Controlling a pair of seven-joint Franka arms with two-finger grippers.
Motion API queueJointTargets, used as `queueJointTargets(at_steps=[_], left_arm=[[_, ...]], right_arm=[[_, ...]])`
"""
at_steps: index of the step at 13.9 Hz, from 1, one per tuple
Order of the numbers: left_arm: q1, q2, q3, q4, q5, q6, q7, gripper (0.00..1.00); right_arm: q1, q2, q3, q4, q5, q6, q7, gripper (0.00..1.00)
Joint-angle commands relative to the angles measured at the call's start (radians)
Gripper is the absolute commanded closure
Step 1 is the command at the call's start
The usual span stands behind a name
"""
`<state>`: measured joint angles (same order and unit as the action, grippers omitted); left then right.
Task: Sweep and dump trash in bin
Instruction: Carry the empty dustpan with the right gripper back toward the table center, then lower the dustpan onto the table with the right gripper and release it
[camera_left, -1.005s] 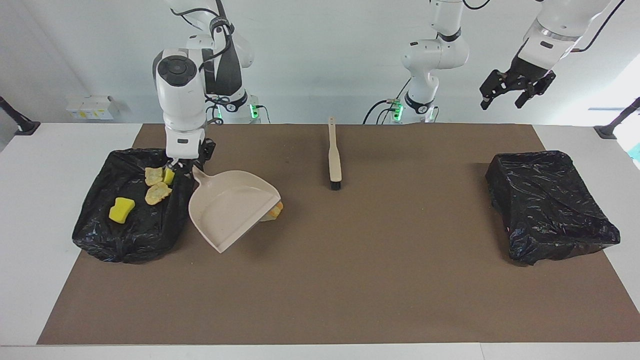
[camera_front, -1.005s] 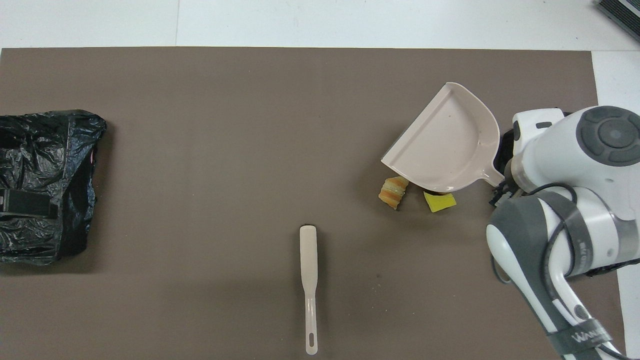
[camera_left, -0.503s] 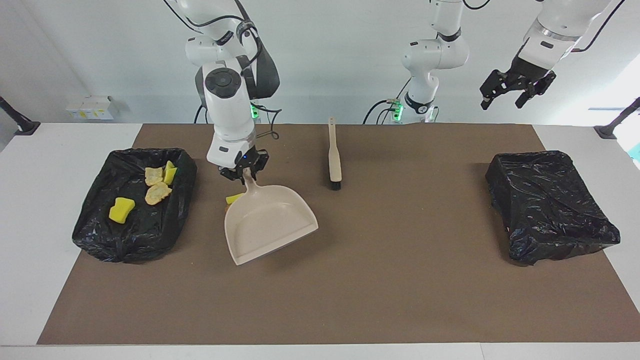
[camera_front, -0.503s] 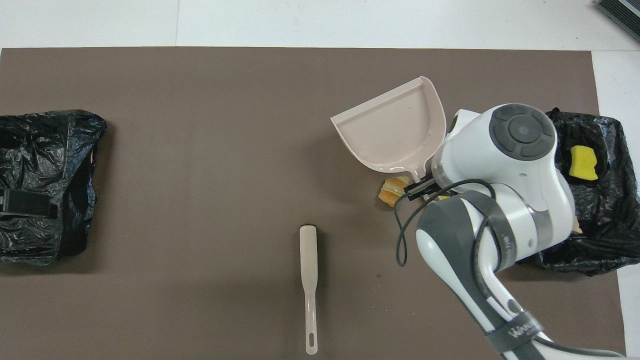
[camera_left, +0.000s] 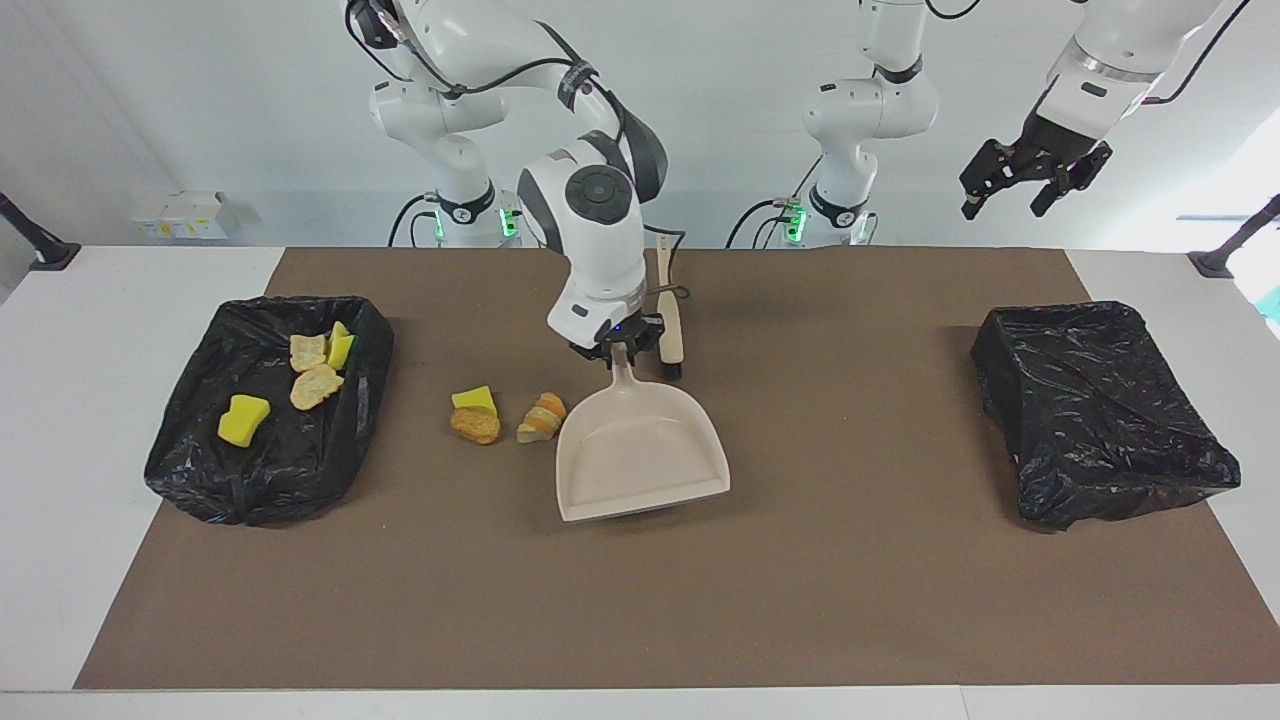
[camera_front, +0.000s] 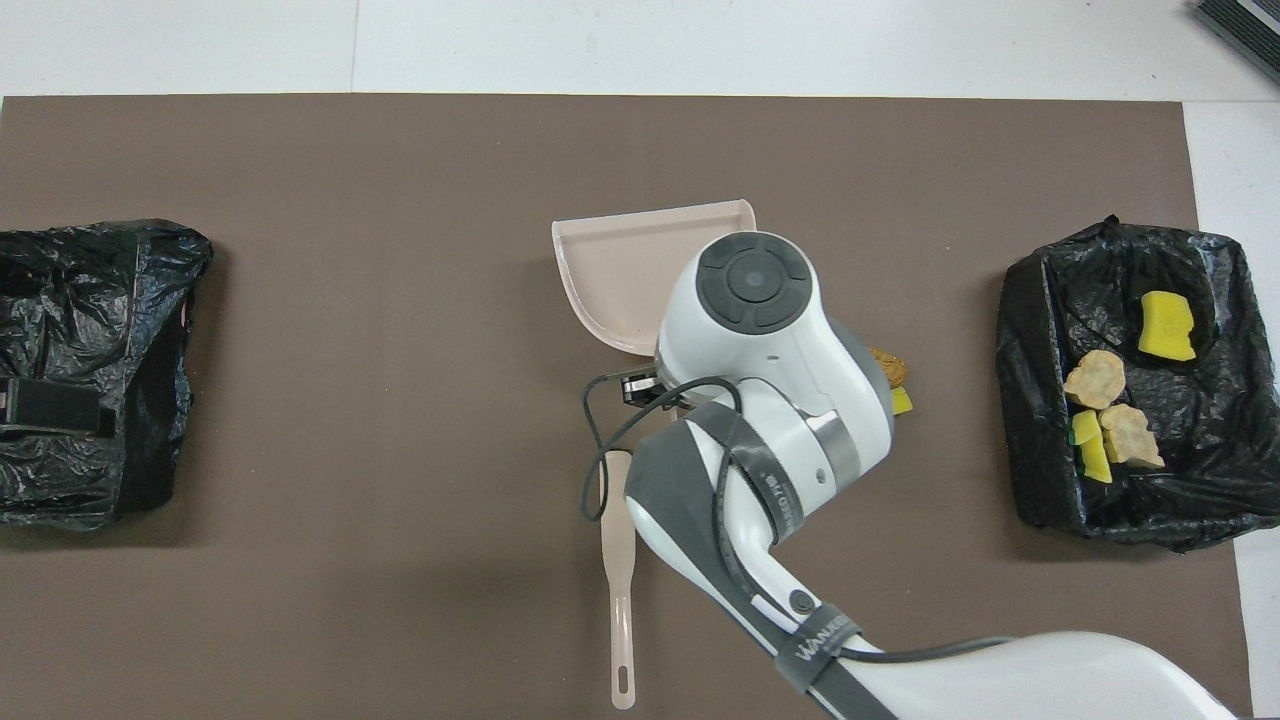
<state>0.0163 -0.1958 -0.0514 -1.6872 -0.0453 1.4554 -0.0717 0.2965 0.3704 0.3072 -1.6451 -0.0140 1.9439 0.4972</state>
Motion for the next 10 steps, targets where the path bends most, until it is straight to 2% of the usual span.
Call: queueJointTargets(at_steps=[1, 10], left_arm=[[0.002, -0.005, -0.002, 0.004, 0.021, 0.005, -0.003, 0.00], [0.002, -0.005, -0.002, 0.004, 0.021, 0.005, -0.003, 0.00]], right_arm=[[0.045, 0.119, -0.002, 0.145, 0.005, -0.029, 0.096, 1.00], [0.050, 0.194, -0.002, 0.148, -0.003, 0.006, 0.155, 1.00]])
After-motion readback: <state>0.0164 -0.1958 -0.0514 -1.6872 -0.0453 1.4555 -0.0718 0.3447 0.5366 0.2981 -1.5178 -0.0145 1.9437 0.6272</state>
